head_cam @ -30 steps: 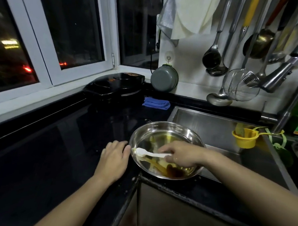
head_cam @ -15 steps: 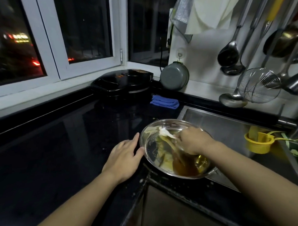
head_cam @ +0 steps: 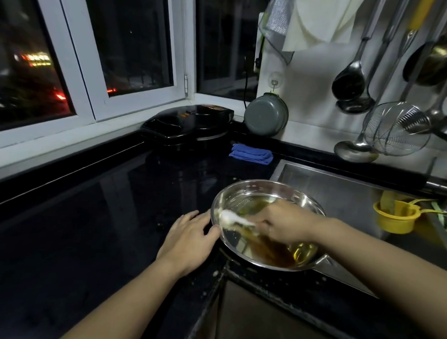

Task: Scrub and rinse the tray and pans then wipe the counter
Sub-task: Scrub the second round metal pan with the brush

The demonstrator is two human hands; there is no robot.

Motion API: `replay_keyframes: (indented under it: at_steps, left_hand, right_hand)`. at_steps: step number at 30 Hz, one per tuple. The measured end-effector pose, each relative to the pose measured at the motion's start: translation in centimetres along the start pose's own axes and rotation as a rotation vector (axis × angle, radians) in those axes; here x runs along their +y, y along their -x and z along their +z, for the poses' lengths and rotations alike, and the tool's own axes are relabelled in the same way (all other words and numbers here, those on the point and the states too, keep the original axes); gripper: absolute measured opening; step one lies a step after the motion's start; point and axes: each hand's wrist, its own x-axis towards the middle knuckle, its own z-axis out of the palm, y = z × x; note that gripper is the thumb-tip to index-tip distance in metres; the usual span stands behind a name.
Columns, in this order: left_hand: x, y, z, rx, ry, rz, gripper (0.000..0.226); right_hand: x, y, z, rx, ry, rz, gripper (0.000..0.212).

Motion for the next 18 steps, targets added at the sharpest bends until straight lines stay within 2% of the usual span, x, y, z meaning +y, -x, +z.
replay_keyframes:
  at_steps: [1, 3, 6, 9, 12, 15, 18]
  left_hand:
    - [-0.1, -0.1, 0.0, -0.002, 0.001, -0.003, 0.06]
    - [-0.1, -0.2, 0.0, -0.011, 0.014, -0.016, 0.067]
    - [0.1, 0.0, -0.2, -0.017, 0.034, -0.023, 0.082]
    - [0.4, 0.1, -0.4, -0.017, 0.046, -0.03, 0.086]
    - [0.3, 0.0, -0.4, -0.007, 0.054, -0.04, 0.083]
    - [0.0, -0.1, -0.2, 0.011, 0.052, -0.048, 0.073]
    - [-0.1, -0.1, -0.2, 0.027, 0.067, -0.069, 0.066]
  right_hand:
    - [-0.6, 0.2, 0.2, -0.018, -0.008, -0.052, 0.03]
    - [-0.8, -0.2, -0.5, 0.018, 0.128, -0.022, 0.03]
    - [0.4, -0.9, -1.8, 0.109, 0.29, 0.184, 0.027]
    - [0.5, -1.3, -2.1, 0.164, 0.362, 0.286, 0.022]
    - [0.4, -1.3, -2.0, 0.215, 0.491, 0.287, 0.018]
    - [1.9, -0.7, -2.4, 0.211, 0.486, 0.384, 0.012]
    - [3.6, -0.7, -2.0, 0.25, 0.447, 0.394, 0.023]
